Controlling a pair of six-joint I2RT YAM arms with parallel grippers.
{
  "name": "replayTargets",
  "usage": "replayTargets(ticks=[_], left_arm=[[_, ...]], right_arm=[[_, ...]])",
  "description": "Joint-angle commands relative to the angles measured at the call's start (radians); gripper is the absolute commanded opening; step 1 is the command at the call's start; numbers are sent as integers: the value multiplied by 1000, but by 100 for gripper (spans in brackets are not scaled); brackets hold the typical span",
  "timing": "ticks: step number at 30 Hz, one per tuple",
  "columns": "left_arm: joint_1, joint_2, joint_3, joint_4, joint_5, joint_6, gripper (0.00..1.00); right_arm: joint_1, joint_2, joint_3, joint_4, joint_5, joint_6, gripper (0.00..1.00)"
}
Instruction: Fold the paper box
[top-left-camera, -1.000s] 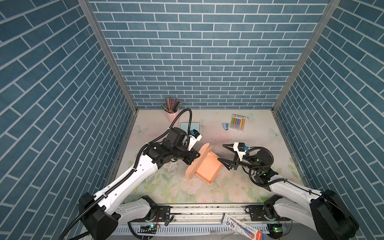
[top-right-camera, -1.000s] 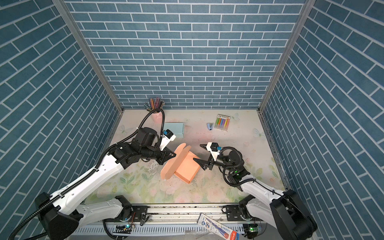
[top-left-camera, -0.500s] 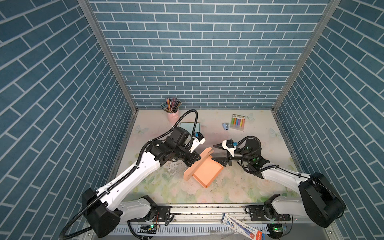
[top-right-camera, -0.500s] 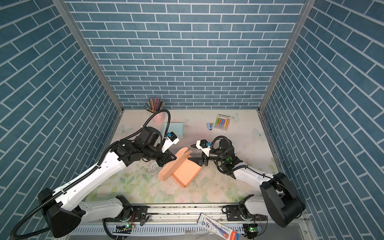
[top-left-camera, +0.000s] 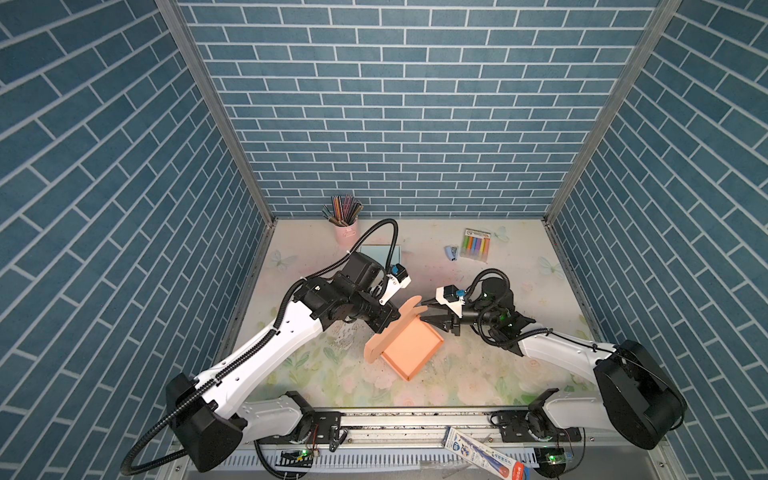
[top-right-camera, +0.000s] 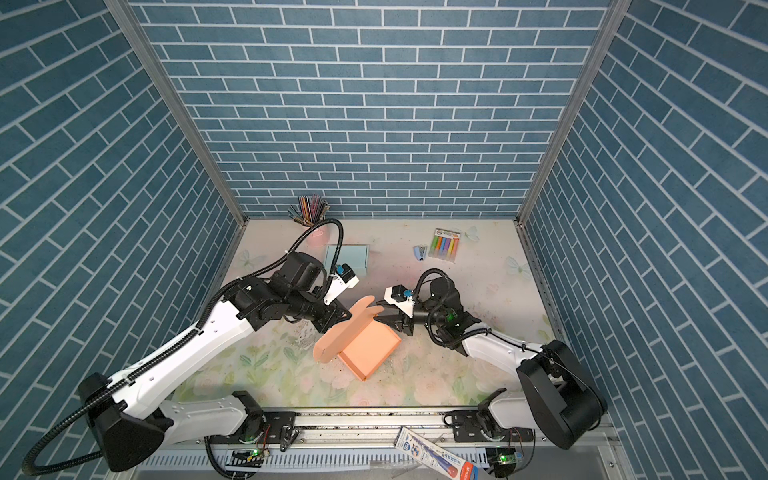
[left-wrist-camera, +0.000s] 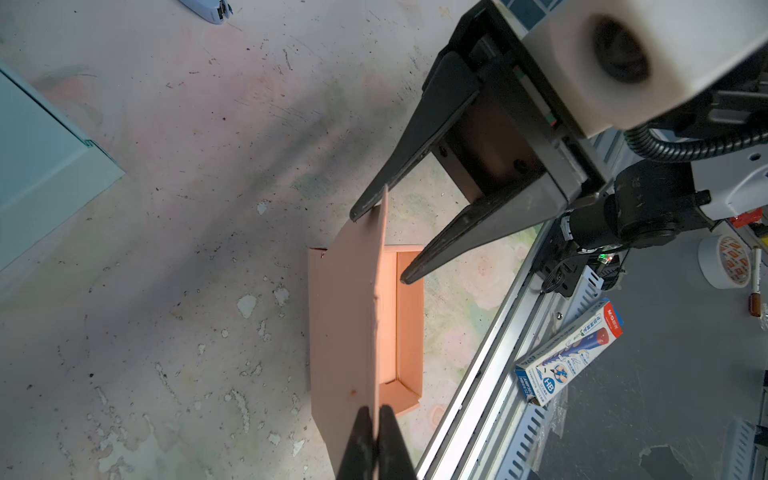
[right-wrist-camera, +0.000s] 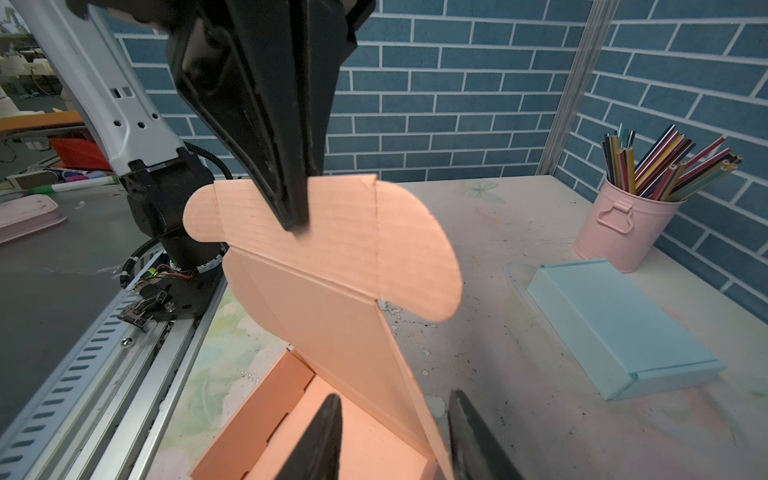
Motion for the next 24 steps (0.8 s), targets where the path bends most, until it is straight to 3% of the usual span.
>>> replayTargets(ticks=[1,7,16,21,24], left_arm=[[-10,6,29,-22,-8,27,7],[-12,5,26,-23,-30,25,7],[-13,20,22,-19,-40,22,7],[-14,27,14,-5,-41,24,7],[-14,26,7,6,-46,21,13]], right_arm=[[10,-15,33,-33,8,-72,41],[15,-13,36,-45,20,-75,35],[23,0,50,-72,59,-80,13],[23,9,57,-85,81,-83,6],[23,3,47,-85,95,-85,3]])
